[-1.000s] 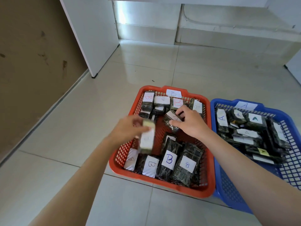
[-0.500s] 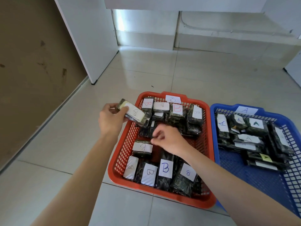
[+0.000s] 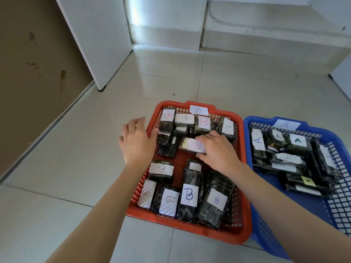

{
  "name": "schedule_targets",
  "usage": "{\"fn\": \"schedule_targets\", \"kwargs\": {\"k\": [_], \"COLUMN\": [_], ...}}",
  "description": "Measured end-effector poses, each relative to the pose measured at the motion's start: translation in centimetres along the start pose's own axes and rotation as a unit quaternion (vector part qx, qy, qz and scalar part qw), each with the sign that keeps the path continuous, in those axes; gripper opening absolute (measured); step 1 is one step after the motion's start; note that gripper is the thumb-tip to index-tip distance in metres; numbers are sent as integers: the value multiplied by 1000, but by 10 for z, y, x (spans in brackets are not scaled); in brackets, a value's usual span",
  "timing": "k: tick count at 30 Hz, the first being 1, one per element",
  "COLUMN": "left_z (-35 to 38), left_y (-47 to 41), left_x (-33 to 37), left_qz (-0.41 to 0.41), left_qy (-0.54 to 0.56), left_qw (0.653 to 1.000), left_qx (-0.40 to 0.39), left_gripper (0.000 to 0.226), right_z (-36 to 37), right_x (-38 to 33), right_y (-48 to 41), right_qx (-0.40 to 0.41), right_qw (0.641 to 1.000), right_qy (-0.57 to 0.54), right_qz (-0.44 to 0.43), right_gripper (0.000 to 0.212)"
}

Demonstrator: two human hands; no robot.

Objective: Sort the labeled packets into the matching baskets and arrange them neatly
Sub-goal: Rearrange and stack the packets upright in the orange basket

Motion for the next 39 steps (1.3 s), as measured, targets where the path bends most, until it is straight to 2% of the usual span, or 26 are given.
{"fn": "schedule_targets", "kwargs": {"k": [2, 4, 7, 19, 29, 35, 39], "left_z": [17, 28, 26, 26, 27, 27, 27], "left_y": [-1, -1, -2, -1, -1, -1, 0], "left_x": [-11, -14, -15, -14, -15, -16, -16], "left_qz": [-10, -11, -21, -13, -15, -17, -15], "left_qy": [-1, 47, 74, 63, 66, 65, 68], "left_qw": [997, 995, 993, 995, 995, 995, 995], "left_qx": [-70, -91, -85, -74, -76, -75, -78], "left_gripper": [48, 41, 32, 29, 31, 31, 32], "right_z": [9, 17, 24, 18, 20, 14, 8], "right_x": [-1, -3, -4, 0, -1, 0, 2], "right_y": [-7, -14, -19, -12, -7, -12, -16], "right_qx": [-28, -38, -39, -14, -15, -21, -23], "right_qw": [998, 998, 999, 999, 1000, 1000, 1000], "right_qy": [55, 39, 26, -30, 18, 11, 11], "right_qz": [-16, -5, -8, 5, 3, 8, 17], "right_gripper": [47, 44, 46, 47, 36, 46, 45]}}
Point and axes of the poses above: each hand's wrist, its own y-axis away from the middle knuckle, its own z-axis out of the palm, x = y × z, the point moved 4 cm from there along -y, towards the middle knuckle
